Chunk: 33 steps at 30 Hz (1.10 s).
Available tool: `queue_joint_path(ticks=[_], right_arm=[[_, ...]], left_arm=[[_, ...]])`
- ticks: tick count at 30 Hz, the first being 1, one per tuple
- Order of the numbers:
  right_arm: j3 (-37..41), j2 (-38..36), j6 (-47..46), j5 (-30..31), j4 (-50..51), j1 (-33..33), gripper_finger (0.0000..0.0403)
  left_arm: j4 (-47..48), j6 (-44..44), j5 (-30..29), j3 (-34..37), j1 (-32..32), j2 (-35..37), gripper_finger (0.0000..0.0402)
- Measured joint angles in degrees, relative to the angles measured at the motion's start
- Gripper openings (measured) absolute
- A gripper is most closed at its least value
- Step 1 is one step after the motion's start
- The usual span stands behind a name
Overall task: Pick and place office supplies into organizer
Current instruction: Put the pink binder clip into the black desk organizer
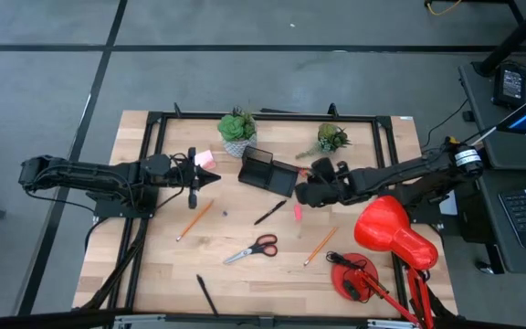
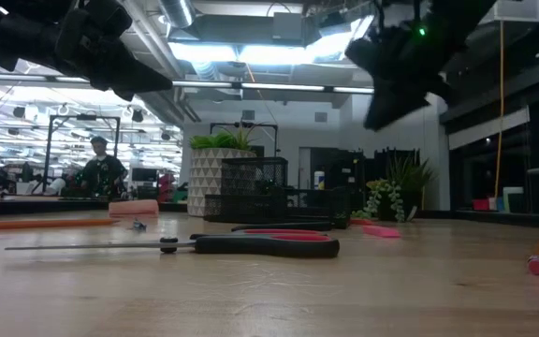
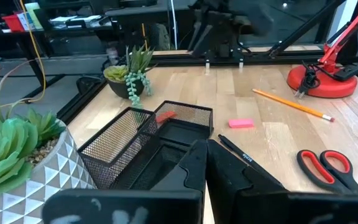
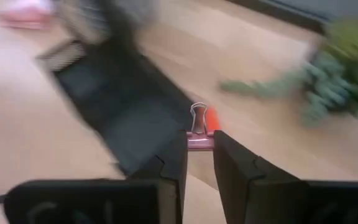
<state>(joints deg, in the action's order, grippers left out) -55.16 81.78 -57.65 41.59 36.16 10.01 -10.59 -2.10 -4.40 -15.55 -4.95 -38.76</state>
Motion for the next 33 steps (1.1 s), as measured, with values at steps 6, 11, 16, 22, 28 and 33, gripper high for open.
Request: queue_joint_path(ticks=[6,11,16,22,28,33], right_arm=[[0.0,0.0,14.8,-0.1,-15.7,2.5,0.0067],[0.0,0.9,25.5,-2.4,-26.1,4.5,0.0067],[0.0,4.4,28.1,-5.6,-31.0,4.9,0.0067],[-0.6,10.2,28.6,-8.9,-35.2,4.3,0.0067],[-8.0,16.4,32.8,-11.4,-33.4,2.2,0.0067],[-17.5,21.7,32.4,-11.8,-22.1,-0.4,0.0067]], left_arm=[[0.0,1.2,0.0,0.0,0.0,0.0,0.0005],[0.0,1.3,0.0,0.0,0.0,0.0,0.0005],[0.0,1.3,0.0,0.0,0.0,0.0,0.0006],[0.0,1.3,0.0,0.0,0.0,0.0,0.0006],[0.0,1.5,0.0,0.0,0.0,0.0,0.0006],[0.0,2.4,0.0,0.0,0.0,0.0,0.0006]])
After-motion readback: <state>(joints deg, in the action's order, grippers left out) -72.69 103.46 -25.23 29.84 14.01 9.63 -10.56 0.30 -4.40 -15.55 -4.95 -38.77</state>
